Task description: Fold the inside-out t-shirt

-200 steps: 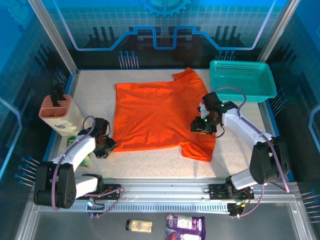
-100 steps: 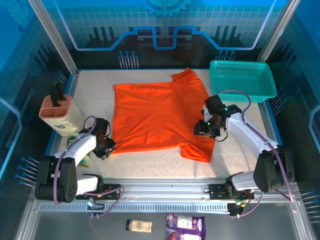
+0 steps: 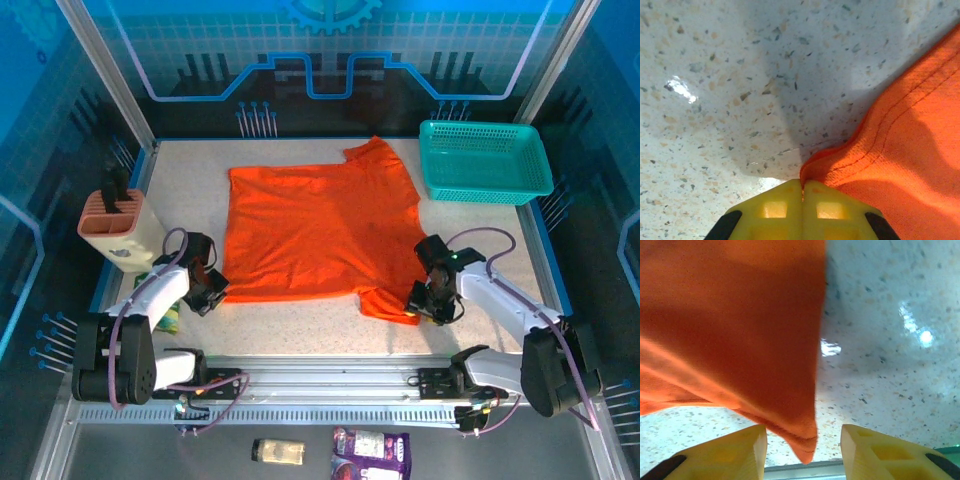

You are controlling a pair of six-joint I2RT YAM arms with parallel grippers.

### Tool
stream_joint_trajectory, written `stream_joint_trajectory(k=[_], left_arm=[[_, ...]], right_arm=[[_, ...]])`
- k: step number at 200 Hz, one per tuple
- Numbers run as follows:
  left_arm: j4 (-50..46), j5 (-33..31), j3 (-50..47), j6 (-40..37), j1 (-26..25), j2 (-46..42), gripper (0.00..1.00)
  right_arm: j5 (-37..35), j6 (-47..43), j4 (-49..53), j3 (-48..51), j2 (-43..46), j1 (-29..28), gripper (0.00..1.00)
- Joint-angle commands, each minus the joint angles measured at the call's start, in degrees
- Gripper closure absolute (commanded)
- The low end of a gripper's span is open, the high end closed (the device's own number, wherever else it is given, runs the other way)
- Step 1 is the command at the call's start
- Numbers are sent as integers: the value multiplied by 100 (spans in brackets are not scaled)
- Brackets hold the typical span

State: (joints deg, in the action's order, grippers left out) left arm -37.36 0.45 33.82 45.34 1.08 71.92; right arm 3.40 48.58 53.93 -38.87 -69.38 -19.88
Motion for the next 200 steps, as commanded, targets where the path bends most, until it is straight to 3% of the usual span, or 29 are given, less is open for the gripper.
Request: stream_joint_trajectory(k=[1, 68, 129, 200], left_arm=[[-113, 89, 133, -157, 76, 4, 95], [-158, 106, 208, -144, 83, -50, 95], [-181, 149, 227, -177, 85, 1, 95], [-228, 171, 265, -201, 85, 12, 95]], right_arm=[[61, 482, -144, 172, -18, -78, 57], [303, 1034, -314, 484, 334, -82, 64], [513, 943, -638, 765, 625, -150, 49], [717, 1126, -939, 919, 1173, -182, 56]])
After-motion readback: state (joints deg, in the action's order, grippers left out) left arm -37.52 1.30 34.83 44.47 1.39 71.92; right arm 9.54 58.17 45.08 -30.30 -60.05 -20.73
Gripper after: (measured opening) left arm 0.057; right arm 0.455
